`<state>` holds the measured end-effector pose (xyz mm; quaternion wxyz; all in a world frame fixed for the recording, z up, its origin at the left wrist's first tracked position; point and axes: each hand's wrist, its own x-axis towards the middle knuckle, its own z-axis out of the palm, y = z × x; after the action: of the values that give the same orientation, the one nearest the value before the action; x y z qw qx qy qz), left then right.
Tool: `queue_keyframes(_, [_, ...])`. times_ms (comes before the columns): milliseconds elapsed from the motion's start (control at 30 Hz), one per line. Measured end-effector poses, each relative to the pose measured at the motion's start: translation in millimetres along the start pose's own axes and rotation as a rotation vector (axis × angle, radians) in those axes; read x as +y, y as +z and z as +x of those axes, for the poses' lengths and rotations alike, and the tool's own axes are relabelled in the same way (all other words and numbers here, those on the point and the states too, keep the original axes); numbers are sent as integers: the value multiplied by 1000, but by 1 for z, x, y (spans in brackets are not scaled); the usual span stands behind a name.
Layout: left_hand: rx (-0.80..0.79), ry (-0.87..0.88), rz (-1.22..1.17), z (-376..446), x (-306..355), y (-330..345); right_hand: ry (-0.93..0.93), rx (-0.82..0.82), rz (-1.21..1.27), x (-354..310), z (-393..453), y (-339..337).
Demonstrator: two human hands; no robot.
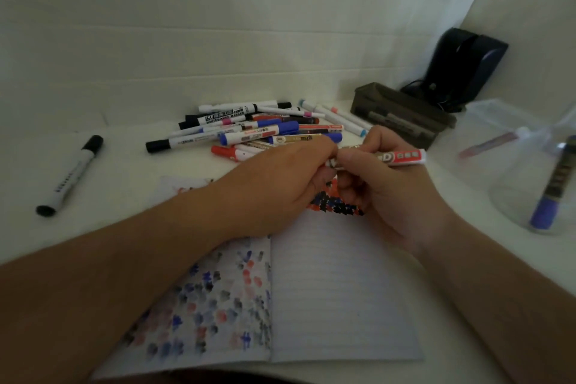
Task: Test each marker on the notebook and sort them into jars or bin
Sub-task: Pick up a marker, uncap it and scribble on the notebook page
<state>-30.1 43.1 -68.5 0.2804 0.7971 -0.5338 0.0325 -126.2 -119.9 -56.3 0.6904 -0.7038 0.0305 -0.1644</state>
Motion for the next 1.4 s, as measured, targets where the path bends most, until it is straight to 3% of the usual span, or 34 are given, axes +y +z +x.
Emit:
queue_keyframes(200, [-85,9,-40,-1,4,-6,41,-70,168,1,-4,6])
queue_keyframes(800, [-172,-96,-172,-4,5,-29,-17,-148,90,2,-5,4])
queue_keyframes(900, [-240,-141,-194,-6,-1,-34,7,-152,76,2,-4,4])
queue_keyframes(1100, [-433,-273,-95,-11,-15,-56,109,-27,302,-13,1,-11])
queue_keyframes(1167, [-521,-280,-17,-10,-15,-56,108,-62,219,-15,-1,-7])
queue_keyframes(1267, [-562,-274,51,-5,-15,-51,86,-136,-127,-14,-8,10])
queue_keyframes(1333, [-574,-270,97,-1,-15,-49,35,-117,-344,-12,-10,21])
queue_keyframes(1400, [-573,-262,124,1,-17,-47,12,-91,-396,-9,-10,29])
